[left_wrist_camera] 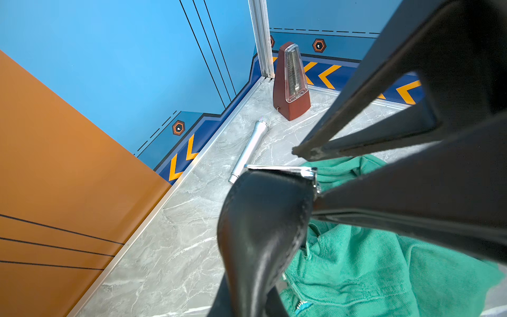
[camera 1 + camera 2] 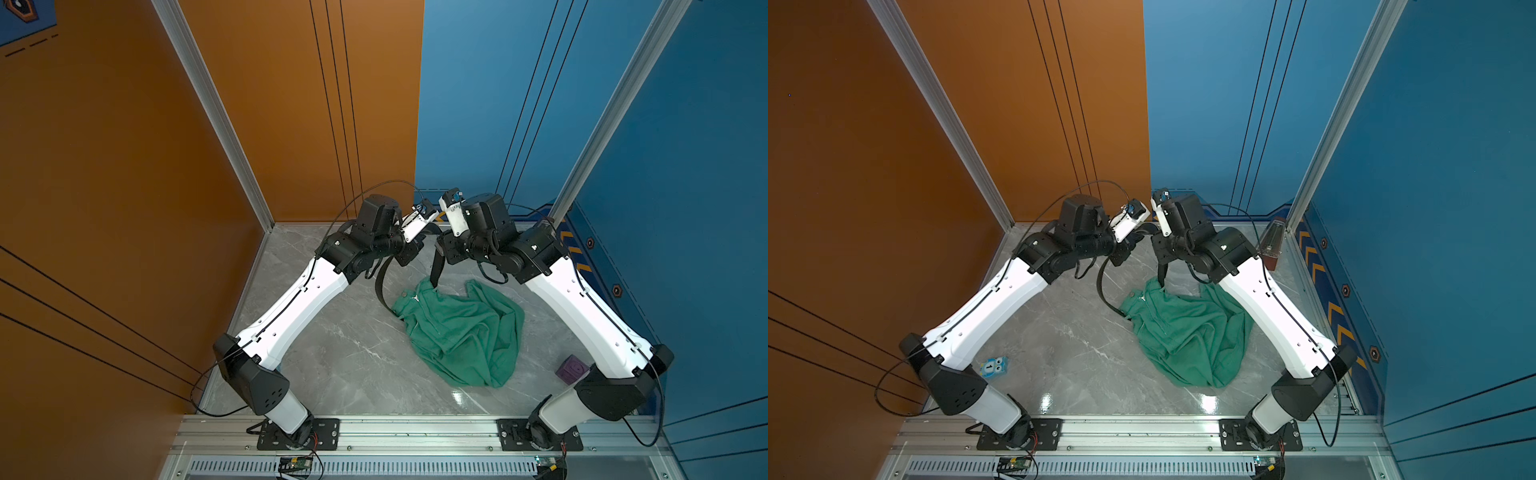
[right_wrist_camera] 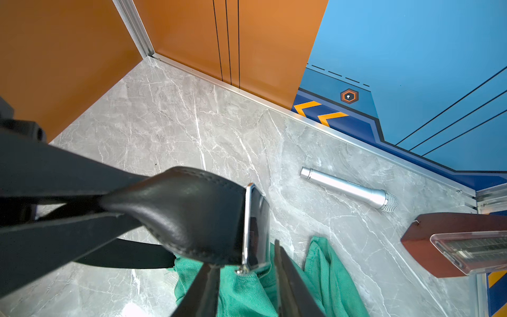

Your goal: Remove the belt from the trousers

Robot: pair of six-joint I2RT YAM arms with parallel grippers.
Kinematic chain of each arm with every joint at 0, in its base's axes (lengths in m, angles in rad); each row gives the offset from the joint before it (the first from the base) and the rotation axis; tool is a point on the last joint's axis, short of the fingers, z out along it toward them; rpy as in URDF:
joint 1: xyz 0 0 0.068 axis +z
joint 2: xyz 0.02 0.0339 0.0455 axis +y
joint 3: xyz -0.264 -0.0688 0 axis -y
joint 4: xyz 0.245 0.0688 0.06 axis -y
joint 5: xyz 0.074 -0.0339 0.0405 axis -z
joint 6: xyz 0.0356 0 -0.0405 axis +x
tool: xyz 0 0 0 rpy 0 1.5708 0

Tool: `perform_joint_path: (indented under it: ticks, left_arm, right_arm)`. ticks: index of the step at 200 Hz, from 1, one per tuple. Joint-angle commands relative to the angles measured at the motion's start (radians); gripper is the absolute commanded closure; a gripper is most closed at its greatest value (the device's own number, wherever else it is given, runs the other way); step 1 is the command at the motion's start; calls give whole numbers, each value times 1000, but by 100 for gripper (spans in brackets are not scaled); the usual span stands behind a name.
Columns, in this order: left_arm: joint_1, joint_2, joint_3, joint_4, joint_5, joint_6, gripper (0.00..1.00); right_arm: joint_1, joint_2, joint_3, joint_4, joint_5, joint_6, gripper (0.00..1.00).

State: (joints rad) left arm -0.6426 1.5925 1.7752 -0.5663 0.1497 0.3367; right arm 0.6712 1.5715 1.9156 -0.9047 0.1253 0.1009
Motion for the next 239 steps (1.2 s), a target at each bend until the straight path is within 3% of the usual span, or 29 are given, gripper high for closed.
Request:
perform_joint_path:
  ticks: [1, 28, 42, 143, 239]
  left_arm:
    - [-6, -3, 44, 43, 33, -5, 100]
    - [-7, -2, 45, 43, 32, -4, 100]
    - [-5, -3, 46, 44, 33, -4, 100]
    - [-6, 2, 49, 42, 41, -5, 100]
    - [-7, 5, 50, 42, 46, -10, 100]
  right_arm:
    - [-4, 9, -7, 21, -23, -1, 71]
    - [-5, 15, -7, 21, -23, -3, 86]
    - [-5, 17, -9, 22, -23, -3, 89]
    - [-5, 39, -17, 22, -29, -1, 78]
    - [-6, 55, -21, 21, -28, -1, 81]
